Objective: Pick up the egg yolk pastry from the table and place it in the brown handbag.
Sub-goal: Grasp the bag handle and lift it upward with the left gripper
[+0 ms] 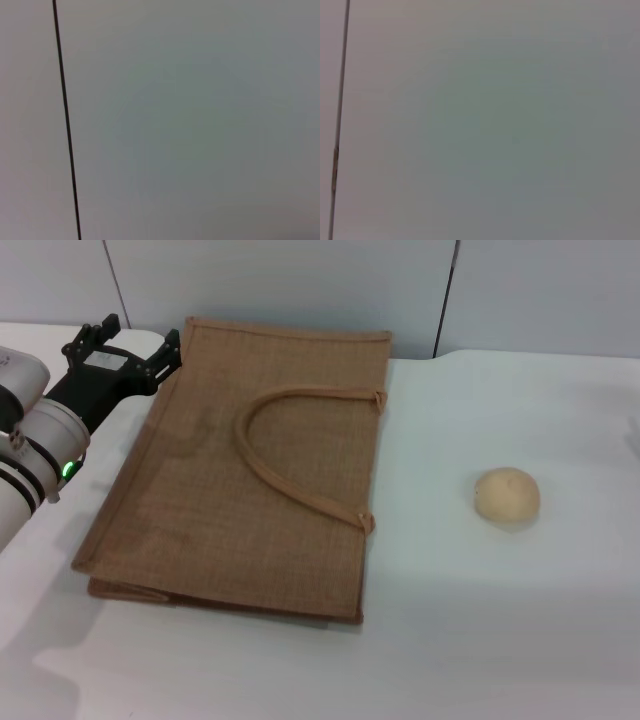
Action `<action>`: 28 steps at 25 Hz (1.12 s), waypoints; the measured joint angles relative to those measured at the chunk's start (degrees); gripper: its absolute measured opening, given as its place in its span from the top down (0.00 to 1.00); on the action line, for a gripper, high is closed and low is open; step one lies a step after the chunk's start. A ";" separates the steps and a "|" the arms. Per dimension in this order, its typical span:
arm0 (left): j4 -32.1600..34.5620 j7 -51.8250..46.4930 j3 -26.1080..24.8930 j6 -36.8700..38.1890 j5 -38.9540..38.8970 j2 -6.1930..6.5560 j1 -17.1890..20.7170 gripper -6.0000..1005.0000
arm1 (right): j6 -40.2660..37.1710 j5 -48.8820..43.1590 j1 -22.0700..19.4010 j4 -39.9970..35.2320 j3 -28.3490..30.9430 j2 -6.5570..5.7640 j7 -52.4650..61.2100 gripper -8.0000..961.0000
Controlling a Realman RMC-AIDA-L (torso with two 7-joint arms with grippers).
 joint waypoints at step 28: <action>0.01 0.00 0.03 0.05 0.00 0.08 0.00 0.16 | 2.12 0.00 0.27 -0.02 0.53 0.00 -0.07 0.14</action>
